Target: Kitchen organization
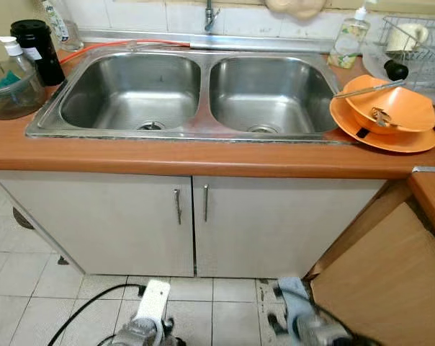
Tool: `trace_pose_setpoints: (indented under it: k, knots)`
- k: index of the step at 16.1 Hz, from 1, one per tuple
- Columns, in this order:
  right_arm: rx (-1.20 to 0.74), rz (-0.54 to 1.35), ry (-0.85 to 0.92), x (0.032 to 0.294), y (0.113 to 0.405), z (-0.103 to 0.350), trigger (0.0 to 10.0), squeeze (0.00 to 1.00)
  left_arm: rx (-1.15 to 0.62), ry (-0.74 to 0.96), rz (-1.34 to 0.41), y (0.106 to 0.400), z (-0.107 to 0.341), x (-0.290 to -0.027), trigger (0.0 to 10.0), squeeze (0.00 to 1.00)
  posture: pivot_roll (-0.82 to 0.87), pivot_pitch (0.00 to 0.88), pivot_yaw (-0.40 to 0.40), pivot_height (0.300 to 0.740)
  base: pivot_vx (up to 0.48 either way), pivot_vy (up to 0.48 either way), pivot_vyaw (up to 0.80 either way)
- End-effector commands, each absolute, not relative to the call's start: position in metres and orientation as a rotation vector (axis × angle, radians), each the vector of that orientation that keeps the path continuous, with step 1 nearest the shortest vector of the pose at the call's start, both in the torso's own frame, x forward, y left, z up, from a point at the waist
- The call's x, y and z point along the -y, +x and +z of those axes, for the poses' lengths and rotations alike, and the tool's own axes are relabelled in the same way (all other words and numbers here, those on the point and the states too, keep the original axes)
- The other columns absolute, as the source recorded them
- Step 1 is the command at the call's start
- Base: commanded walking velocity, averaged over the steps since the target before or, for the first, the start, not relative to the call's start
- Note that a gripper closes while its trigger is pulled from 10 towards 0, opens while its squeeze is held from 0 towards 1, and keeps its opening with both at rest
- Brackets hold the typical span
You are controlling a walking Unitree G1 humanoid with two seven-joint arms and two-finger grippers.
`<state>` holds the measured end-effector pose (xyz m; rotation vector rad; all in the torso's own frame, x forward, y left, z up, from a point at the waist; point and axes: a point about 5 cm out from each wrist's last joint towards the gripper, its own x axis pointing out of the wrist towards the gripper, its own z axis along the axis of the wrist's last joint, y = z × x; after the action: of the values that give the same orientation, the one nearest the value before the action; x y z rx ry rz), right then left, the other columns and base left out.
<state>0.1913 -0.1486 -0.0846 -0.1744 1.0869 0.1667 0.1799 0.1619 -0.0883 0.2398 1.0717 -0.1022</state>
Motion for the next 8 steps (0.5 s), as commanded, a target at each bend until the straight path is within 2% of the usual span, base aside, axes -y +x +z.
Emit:
trace_pose_setpoints:
  k: [1,4,7,8]
  knots:
    - [-1.009,0.203,-0.207,0.147,0.208,-0.075,10.0,0.00,-0.963,0.277,-0.092,0.199,-0.077,-0.166,10.0,0.00,-0.05,0.000,0.011,0.740,0.000,0.000,0.00]
    - [-0.865,0.233,-0.192,0.146,0.235,-0.056,10.0,0.04,-0.801,0.294,-0.125,0.219,-0.059,-0.174,10.0,0.00,-0.05,0.000,0.020,0.740,0.000,0.000,0.00]
    - [-0.725,0.226,-0.138,0.155,0.241,-0.037,10.0,0.06,-0.612,0.257,-0.193,0.220,-0.037,-0.179,10.0,0.00,-0.06,0.000,0.033,0.740,0.000,0.000,0.00]
    - [-0.687,0.223,-0.118,0.158,0.238,-0.030,10.0,0.17,-0.556,0.241,-0.229,0.216,-0.027,-0.178,10.0,0.00,-0.06,0.000,0.035,0.740,0.000,0.000,0.00]
